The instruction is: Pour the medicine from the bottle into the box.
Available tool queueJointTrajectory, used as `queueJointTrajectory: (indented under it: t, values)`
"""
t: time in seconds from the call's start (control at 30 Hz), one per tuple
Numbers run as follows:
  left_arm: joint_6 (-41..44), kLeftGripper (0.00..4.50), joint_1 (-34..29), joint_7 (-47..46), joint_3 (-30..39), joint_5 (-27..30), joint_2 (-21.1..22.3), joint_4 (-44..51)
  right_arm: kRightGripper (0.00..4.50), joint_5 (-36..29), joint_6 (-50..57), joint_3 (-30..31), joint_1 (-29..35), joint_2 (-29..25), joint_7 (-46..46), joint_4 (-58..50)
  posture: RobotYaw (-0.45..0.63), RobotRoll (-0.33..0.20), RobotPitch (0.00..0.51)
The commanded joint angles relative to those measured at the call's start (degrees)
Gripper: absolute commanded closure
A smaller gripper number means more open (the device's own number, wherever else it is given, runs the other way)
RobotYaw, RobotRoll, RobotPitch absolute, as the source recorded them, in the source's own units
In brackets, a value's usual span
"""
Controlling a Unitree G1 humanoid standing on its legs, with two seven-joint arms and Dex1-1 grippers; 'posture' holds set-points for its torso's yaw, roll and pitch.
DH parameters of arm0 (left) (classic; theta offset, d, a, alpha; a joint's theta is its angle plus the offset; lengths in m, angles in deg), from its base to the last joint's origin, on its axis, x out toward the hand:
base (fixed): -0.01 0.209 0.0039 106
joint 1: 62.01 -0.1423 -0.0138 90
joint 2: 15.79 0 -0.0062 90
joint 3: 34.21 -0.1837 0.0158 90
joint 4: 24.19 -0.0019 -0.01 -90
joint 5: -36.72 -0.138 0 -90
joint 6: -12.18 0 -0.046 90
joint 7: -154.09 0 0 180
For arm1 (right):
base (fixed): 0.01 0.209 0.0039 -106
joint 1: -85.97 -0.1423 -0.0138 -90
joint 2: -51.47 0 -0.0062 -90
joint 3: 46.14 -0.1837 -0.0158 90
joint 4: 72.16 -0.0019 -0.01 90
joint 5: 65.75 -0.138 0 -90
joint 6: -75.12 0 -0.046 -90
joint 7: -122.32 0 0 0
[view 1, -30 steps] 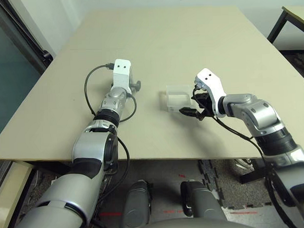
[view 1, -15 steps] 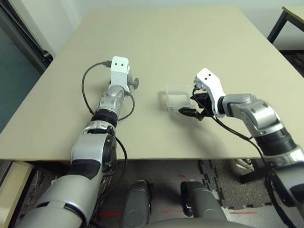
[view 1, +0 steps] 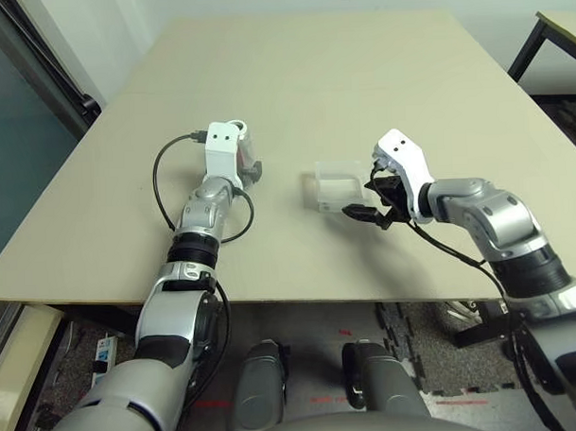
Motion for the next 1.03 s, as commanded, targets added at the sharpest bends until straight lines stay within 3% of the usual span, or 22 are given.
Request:
queueJointTrajectory:
  t: [0.03, 0.1, 0.27, 0.4, 0.53, 0.63, 0.8, 0.93, 1.03]
  values:
    - [8.00, 0.03, -4.94, -0.56, -0.83, 0.89, -0.29, 12.25, 0.00, -2.36, 3.10, -3.15, 1.30, -1.61, 0.14, -4.90, 0.16, 0.000, 0.107]
    - [13.32, 0.03, -8.50, -1.41, -0.63, 1.33, -0.66, 20.96, 0.00, -5.22, 6.46, -6.43, 2.11, -2.85, 0.53, -9.05, 0.17, 0.000, 0.108]
    - [25.78, 0.03, -14.10, -4.12, 2.88, 3.31, -1.41, 40.88, 0.00, -14.57, 17.82, -21.63, 3.78, -3.52, -1.07, -17.95, 0.18, 0.000, 0.113]
    - [27.10, 0.03, -14.18, -4.07, 10.49, 4.43, 2.65, 47.24, 0.00, -9.42, 15.28, -30.79, 6.72, -2.48, -11.23, -14.85, 0.19, 0.000, 0.117]
    - [12.87, 0.03, -9.89, -0.74, 15.32, 5.08, 10.14, 32.42, 0.00, -0.44, -4.29, -31.75, 8.19, 3.28, -22.99, 0.38, 0.19, 0.000, 0.118]
    - [2.97, 0.03, -6.78, 0.14, 15.96, 4.74, 12.65, 21.16, 0.00, 3.37, -20.35, -33.36, 5.49, 5.84, -29.39, 15.04, 0.18, 0.000, 0.117]
    - [-13.10, 0.03, -2.28, 2.34, 16.01, 4.47, 15.55, 0.36, 0.00, 4.50, -44.59, -36.47, -0.43, 6.31, -35.46, 38.69, 0.14, 0.000, 0.124]
    - [-23.80, 0.03, -0.13, 1.97, 15.37, 3.81, 16.37, -13.01, 0.00, 4.59, -55.04, -36.14, -3.39, 5.07, -34.19, 51.02, 0.12, 0.000, 0.125]
    - [-28.78, 0.03, 1.31, 1.27, 14.84, 3.56, 16.14, -22.02, 0.00, 4.36, -56.74, -35.65, -5.21, 4.09, -33.65, 56.31, 0.10, 0.000, 0.125]
